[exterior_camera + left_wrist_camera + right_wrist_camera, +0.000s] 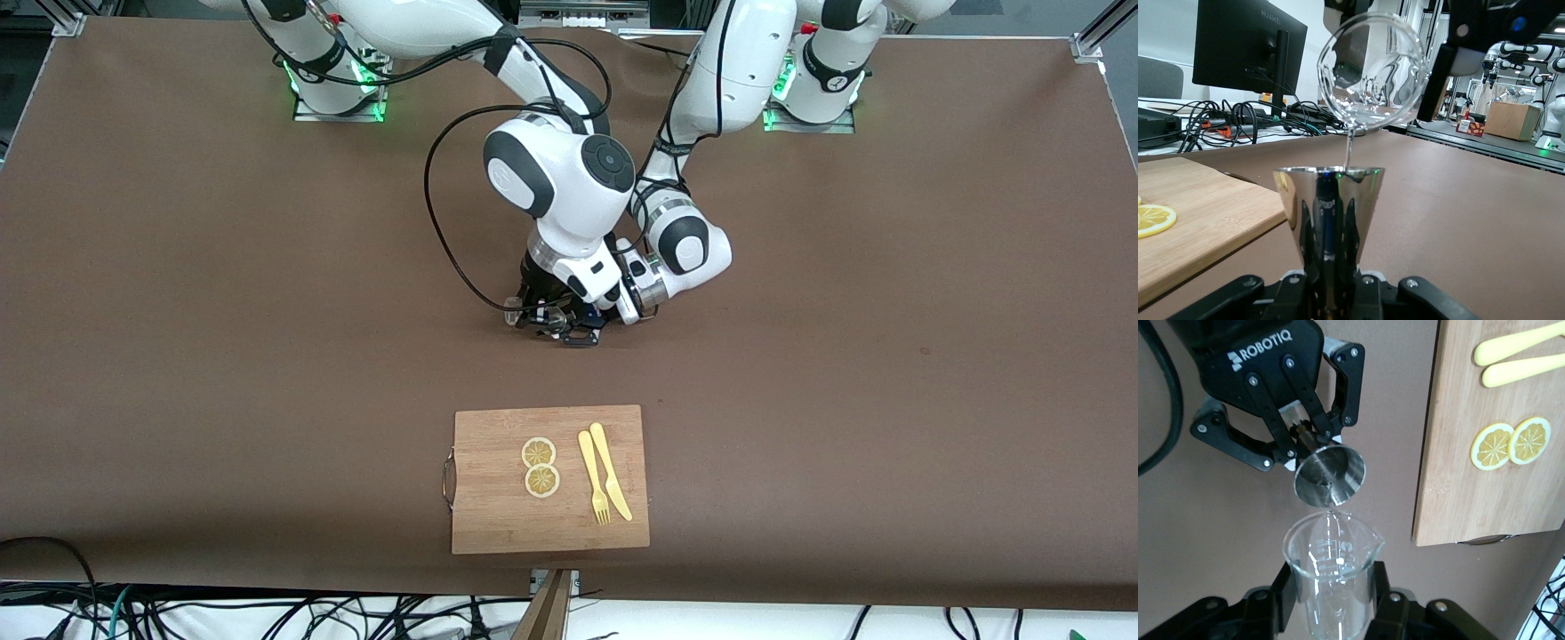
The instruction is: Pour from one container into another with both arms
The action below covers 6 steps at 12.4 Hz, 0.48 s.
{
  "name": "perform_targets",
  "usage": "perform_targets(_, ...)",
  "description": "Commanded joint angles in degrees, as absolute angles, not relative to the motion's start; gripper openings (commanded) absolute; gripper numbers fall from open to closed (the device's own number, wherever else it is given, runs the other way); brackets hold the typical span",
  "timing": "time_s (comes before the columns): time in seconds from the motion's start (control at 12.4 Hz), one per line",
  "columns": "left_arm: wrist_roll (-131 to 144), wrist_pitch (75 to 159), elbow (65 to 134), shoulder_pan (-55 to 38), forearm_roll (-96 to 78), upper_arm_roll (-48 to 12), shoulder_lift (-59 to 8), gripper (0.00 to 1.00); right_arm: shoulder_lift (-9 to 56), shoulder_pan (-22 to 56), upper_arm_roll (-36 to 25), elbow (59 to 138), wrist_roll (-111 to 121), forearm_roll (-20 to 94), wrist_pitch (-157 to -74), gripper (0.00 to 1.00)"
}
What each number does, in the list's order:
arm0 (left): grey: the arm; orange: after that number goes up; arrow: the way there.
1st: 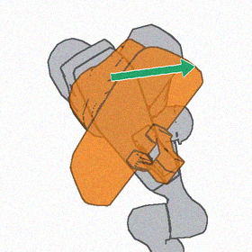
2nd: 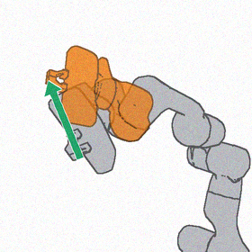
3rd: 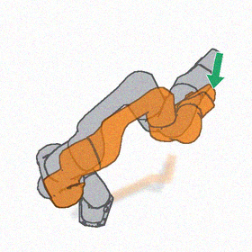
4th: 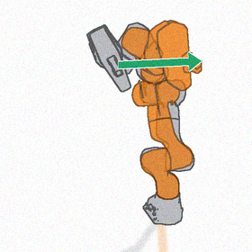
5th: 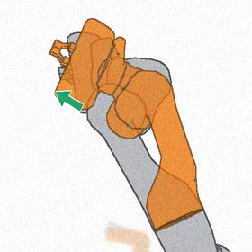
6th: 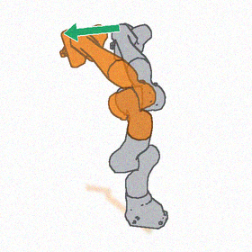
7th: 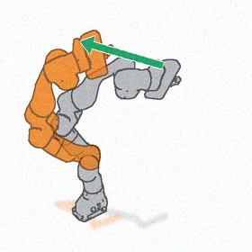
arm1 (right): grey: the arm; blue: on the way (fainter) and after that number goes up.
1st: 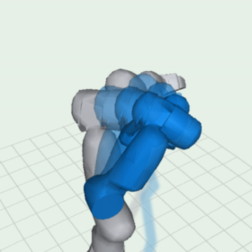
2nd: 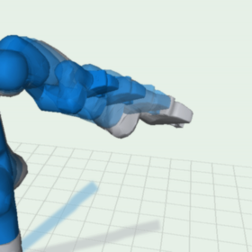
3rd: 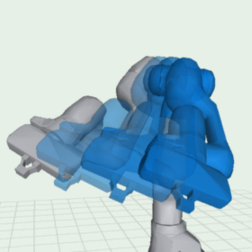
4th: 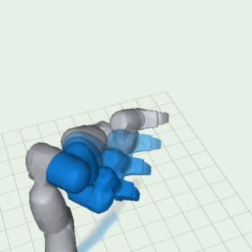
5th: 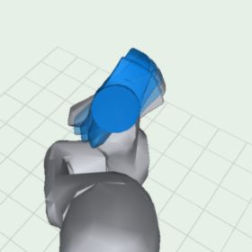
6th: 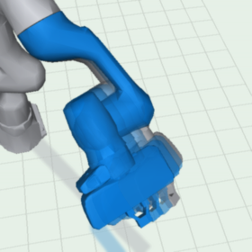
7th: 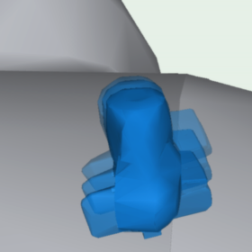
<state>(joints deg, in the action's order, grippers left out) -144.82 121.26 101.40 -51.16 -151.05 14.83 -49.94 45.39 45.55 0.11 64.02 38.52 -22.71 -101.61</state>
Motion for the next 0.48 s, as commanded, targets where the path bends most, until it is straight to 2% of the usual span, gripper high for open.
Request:
perform_targets(0.0,-147.3,121.9,100.4,-53.3,-162.3,16.0,-50.8,0.00,45.0,44.7,0.4,63.7,38.6,-20.9,-101.6,0.32)
perform_targets(0.4,-147.3,122.0,99.7,-52.8,-162.2,16.0,-50.4,0.00,45.0,38.7,0.6,63.7,43.5,-7.4,-105.7,0.33)
